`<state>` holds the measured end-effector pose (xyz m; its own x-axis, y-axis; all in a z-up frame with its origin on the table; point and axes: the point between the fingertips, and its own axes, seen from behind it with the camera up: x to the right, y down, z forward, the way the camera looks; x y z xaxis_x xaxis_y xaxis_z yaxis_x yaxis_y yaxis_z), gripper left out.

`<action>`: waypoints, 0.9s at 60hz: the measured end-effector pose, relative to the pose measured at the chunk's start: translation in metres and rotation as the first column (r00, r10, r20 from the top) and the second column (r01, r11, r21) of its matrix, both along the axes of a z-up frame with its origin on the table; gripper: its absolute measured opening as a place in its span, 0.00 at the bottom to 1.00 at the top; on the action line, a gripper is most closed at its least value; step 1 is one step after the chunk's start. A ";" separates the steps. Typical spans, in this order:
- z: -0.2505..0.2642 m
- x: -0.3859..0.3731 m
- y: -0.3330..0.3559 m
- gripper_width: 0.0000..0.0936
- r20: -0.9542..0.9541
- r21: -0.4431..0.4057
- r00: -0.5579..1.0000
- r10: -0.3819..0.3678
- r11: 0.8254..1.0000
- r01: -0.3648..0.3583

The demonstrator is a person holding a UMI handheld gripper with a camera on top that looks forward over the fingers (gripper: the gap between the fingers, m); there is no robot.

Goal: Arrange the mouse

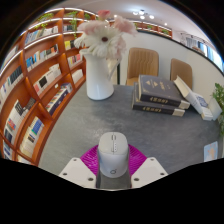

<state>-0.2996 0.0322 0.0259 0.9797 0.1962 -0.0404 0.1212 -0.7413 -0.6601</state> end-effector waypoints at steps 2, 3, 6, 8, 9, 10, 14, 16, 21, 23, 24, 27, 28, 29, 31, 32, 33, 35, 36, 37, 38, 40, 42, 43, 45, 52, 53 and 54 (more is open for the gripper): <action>0.026 0.014 0.006 0.38 -0.008 0.036 1.000 -0.001 0.999 0.001; 0.041 0.022 0.009 0.38 -0.008 0.059 1.000 0.000 0.998 0.001; 0.087 0.054 0.018 0.38 -0.001 0.136 1.000 -0.007 0.991 0.007; 0.117 0.078 0.021 0.38 0.003 0.180 1.000 -0.013 0.984 0.012; 0.132 0.090 0.022 0.38 0.004 0.203 1.000 -0.013 0.979 0.011; 0.147 0.102 0.023 0.38 0.004 0.226 1.000 -0.013 0.974 0.011; 0.199 0.157 0.026 0.37 0.010 0.300 1.000 -0.022 0.954 0.018; 0.218 0.192 0.024 0.37 0.030 0.336 0.999 -0.032 0.942 0.021; 0.259 0.273 0.022 0.37 0.071 0.394 0.995 -0.072 0.918 0.039; 0.267 0.304 0.019 0.37 0.084 0.406 0.992 -0.093 0.912 0.051; 0.270 0.320 0.017 0.37 0.092 0.412 0.990 -0.105 0.909 0.058; 0.273 0.367 0.011 0.37 0.111 0.418 0.984 -0.143 0.904 0.084; 0.266 0.385 0.002 0.37 0.112 0.419 0.981 -0.155 0.903 0.095; 0.263 0.399 0.007 0.37 0.112 0.409 0.980 -0.167 0.906 0.108; 0.253 0.430 0.001 0.37 0.115 0.386 0.973 -0.198 0.912 0.139; 0.246 0.444 -0.001 0.37 0.121 0.375 0.970 -0.212 0.914 0.153; 0.238 0.458 -0.004 0.37 0.128 0.364 0.966 -0.226 0.916 0.166; 0.218 0.483 -0.008 0.37 0.136 0.338 0.958 -0.254 0.921 0.196; 0.206 0.494 -0.011 0.37 0.135 0.319 0.955 -0.266 0.924 0.212; 0.191 0.500 -0.017 0.37 0.133 0.297 0.952 -0.275 0.928 0.226; 0.178 0.507 -0.021 0.37 0.130 0.272 0.952 -0.277 0.933 0.234; 0.153 0.519 -0.030 0.37 0.127 0.231 0.953 -0.274 0.943 0.240; 0.130 0.532 -0.034 0.37 0.125 0.196 0.955 -0.271 0.950 0.243; 0.119 0.536 -0.037 0.37 0.125 0.178 0.955 -0.268 0.953 0.244; 0.099 0.540 -0.042 0.37 0.120 0.145 0.960 -0.254 0.961 0.236; 0.035 0.540 -0.059 0.37 0.089 0.043 0.972 -0.220 0.975 0.217; 0.027 0.539 -0.061 0.38 0.082 0.027 0.973 -0.218 0.976 0.216; 0.019 0.539 -0.063 0.38 0.077 0.013 0.974 -0.215 0.977 0.215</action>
